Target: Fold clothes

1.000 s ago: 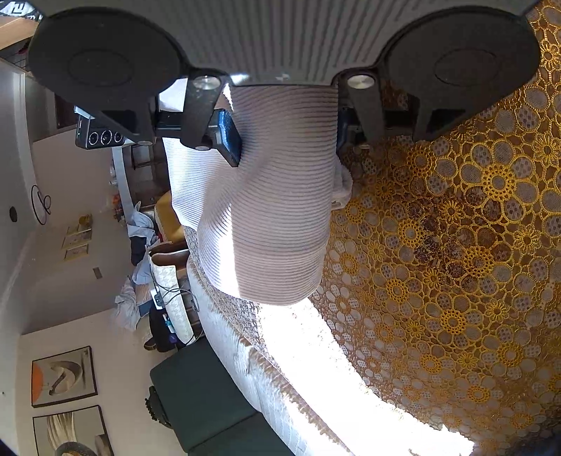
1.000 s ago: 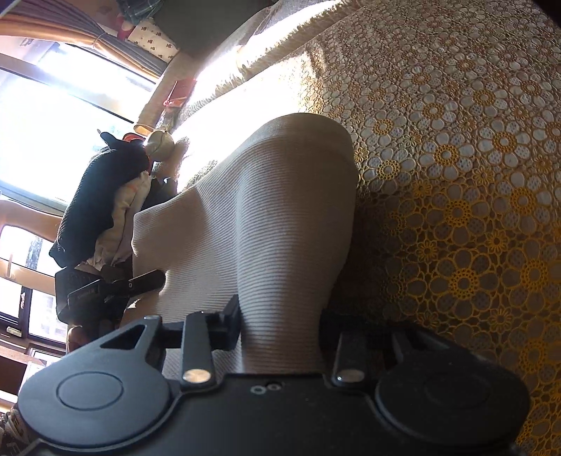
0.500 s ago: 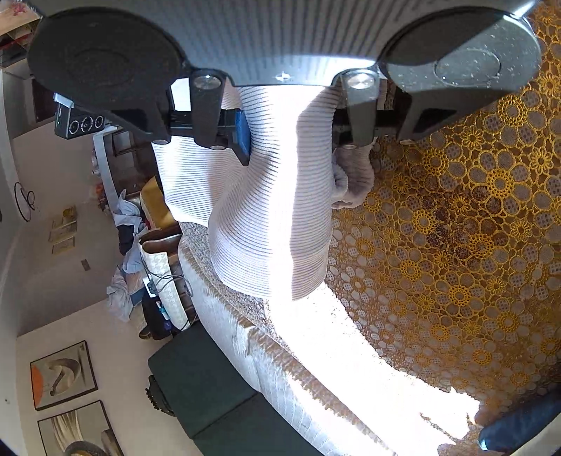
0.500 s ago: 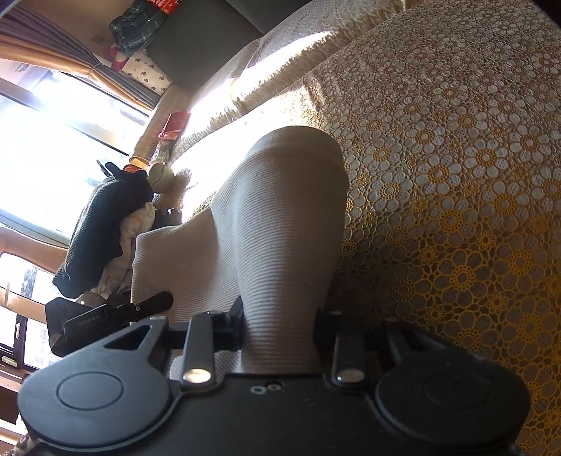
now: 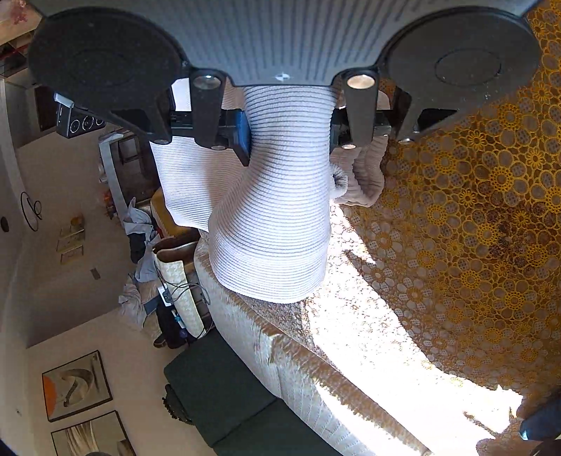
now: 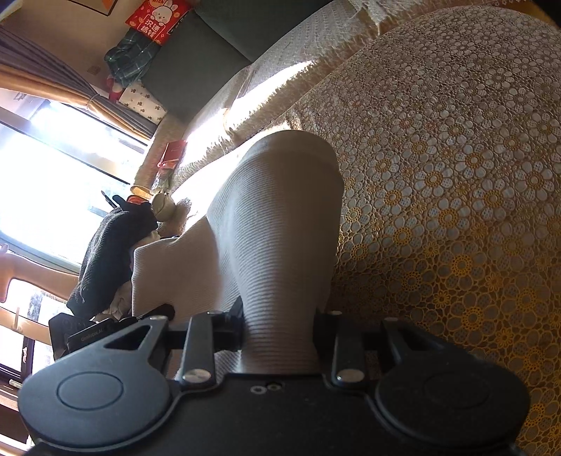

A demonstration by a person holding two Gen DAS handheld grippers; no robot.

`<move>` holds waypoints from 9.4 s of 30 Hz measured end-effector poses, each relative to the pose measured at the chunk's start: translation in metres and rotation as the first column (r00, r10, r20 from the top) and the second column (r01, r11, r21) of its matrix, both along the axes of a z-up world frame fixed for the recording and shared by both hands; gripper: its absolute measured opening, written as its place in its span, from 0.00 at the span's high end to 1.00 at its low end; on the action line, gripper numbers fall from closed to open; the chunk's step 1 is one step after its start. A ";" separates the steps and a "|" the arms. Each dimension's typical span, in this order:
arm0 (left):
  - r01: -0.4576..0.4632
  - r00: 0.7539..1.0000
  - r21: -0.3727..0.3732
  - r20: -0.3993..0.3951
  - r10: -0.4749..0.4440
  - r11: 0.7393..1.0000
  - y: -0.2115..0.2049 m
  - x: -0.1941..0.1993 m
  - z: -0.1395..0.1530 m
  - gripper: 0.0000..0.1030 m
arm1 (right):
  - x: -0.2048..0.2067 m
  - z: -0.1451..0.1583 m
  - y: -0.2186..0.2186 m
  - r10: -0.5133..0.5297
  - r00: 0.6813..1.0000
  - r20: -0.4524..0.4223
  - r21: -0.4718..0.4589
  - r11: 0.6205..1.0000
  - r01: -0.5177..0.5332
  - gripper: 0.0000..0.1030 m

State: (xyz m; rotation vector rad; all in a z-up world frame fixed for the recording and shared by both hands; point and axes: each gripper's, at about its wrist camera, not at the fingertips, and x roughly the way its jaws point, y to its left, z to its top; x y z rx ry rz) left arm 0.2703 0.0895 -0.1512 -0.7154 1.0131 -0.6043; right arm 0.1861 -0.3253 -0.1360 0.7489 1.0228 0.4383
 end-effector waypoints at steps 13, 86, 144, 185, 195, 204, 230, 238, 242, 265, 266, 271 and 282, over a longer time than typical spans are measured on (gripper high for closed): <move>0.017 0.999 -0.028 0.034 -0.016 0.999 -0.013 -0.002 0.024 0.67 | 0.002 0.040 -0.008 -0.008 0.998 0.061 0.027 1.000 0.006 0.00; -0.586 0.810 0.071 0.071 0.582 0.807 0.422 -0.199 0.073 0.38 | -0.010 0.078 0.399 0.453 0.889 0.072 0.217 0.863 -0.457 0.00; -0.681 0.732 0.517 0.487 0.476 0.518 0.355 -0.162 0.098 0.00 | -0.119 0.109 0.450 0.762 0.474 0.440 -0.334 0.630 -0.702 0.00; -0.734 0.676 0.499 0.600 0.427 0.461 0.213 -0.317 0.184 0.00 | -0.167 0.175 0.313 0.578 0.590 0.565 -0.290 0.808 -0.513 0.00; -0.710 0.695 0.493 0.607 0.386 0.503 0.154 -0.330 0.196 0.00 | -0.178 0.182 0.239 0.484 0.649 0.587 -0.232 0.868 -0.438 0.00; -0.674 0.705 0.505 0.658 0.264 0.539 0.071 -0.318 0.214 0.00 | -0.184 0.186 0.159 0.337 0.726 0.599 -0.266 0.939 -0.217 0.00; -0.441 0.765 0.492 0.644 0.027 0.751 -0.102 -0.259 0.194 0.00 | -0.204 0.151 0.009 -0.094 0.830 0.550 -0.379 0.857 0.348 0.00; -0.430 0.780 0.508 0.625 0.024 0.746 -0.108 -0.261 0.181 0.00 | -0.212 0.140 0.000 -0.135 0.832 0.538 -0.406 0.823 0.396 0.00; -0.450 0.767 0.513 0.641 0.023 0.731 -0.109 -0.264 0.177 0.00 | -0.212 0.137 0.002 -0.132 0.837 0.532 -0.429 0.810 0.401 0.00; -0.481 0.770 0.514 0.636 0.061 0.710 -0.089 -0.266 0.173 0.00 | -0.197 0.147 0.024 -0.054 0.841 0.538 -0.496 0.786 0.368 0.00; -0.480 0.771 0.513 0.634 0.063 0.711 -0.089 -0.266 0.173 0.00 | -0.197 0.148 0.024 -0.054 0.841 0.539 -0.497 0.786 0.368 0.00; -0.478 0.774 0.512 0.629 0.068 0.713 -0.087 -0.265 0.173 0.00 | -0.196 0.148 0.024 -0.051 0.841 0.539 -0.498 0.786 0.367 0.00; -0.466 0.782 0.535 0.622 0.045 0.705 -0.089 -0.263 0.172 0.00 | -0.196 0.147 0.025 -0.043 0.843 0.537 -0.500 0.788 0.359 0.00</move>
